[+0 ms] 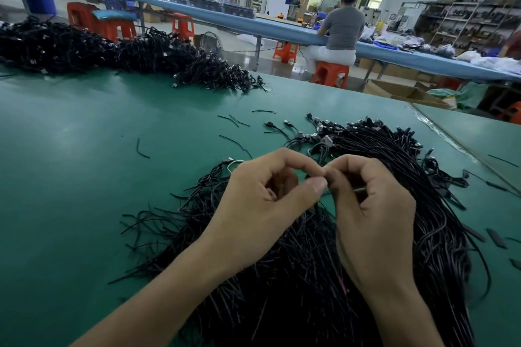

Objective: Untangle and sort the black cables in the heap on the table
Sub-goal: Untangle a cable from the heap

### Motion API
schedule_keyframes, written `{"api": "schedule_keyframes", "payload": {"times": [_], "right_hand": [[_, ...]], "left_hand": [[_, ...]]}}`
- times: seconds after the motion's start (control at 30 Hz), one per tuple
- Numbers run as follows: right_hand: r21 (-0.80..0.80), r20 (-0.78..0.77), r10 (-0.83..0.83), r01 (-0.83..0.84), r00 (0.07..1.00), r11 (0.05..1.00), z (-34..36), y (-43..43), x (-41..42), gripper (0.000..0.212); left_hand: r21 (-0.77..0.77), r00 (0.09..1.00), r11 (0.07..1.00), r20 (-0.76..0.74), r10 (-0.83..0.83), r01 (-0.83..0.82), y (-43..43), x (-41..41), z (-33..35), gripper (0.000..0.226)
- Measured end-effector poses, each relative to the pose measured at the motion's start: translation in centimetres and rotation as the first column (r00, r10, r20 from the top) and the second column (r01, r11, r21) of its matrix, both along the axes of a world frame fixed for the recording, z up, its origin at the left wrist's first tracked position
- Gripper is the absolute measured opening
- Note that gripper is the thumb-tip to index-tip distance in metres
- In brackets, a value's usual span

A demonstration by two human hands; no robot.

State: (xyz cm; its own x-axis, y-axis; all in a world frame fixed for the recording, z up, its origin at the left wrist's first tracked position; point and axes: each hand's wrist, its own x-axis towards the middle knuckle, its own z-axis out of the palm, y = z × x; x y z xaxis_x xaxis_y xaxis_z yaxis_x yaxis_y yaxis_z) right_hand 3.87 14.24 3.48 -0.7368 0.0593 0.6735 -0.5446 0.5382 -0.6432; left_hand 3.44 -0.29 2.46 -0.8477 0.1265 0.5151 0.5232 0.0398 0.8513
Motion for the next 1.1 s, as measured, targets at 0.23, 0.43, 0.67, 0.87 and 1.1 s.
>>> {"api": "schedule_keyframes", "payload": {"times": [0.23, 0.43, 0.67, 0.87, 1.1], "right_hand": [[-0.013, -0.035, 0.068, -0.069, 0.997, 0.998, 0.3, -0.7, 0.4, 0.015], [0.020, 0.023, 0.140, -0.140, 0.990, 0.990, -0.2, -0.7, 0.0, 0.005], [0.136, 0.079, 0.126, -0.136, 0.989, 0.981, -0.7, -0.4, -0.2, 0.018], [0.158, 0.167, 0.066, -0.093, 0.984, 0.983, -1.1, -0.3, -0.4, 0.023], [-0.058, 0.221, 0.164, -0.155, 0.961, 0.986, -0.6, 0.6, -0.7, 0.017]], "left_hand": [[0.055, 0.931, 0.998, 0.364, -0.029, 0.010, -0.5, -0.6, -0.2, 0.018], [0.435, 0.858, 0.897, 0.428, -0.282, 0.078, -0.5, -0.5, 0.6, 0.028], [0.271, 0.914, 0.960, 0.366, -0.173, 0.073, -1.3, -1.1, 0.4, 0.051], [0.075, 0.957, 0.989, 0.252, -0.146, 0.131, -1.8, -1.5, 0.2, 0.046], [-0.310, 0.943, 0.910, -0.271, 0.195, -0.277, -1.5, -0.9, -0.2, 0.031]]}}
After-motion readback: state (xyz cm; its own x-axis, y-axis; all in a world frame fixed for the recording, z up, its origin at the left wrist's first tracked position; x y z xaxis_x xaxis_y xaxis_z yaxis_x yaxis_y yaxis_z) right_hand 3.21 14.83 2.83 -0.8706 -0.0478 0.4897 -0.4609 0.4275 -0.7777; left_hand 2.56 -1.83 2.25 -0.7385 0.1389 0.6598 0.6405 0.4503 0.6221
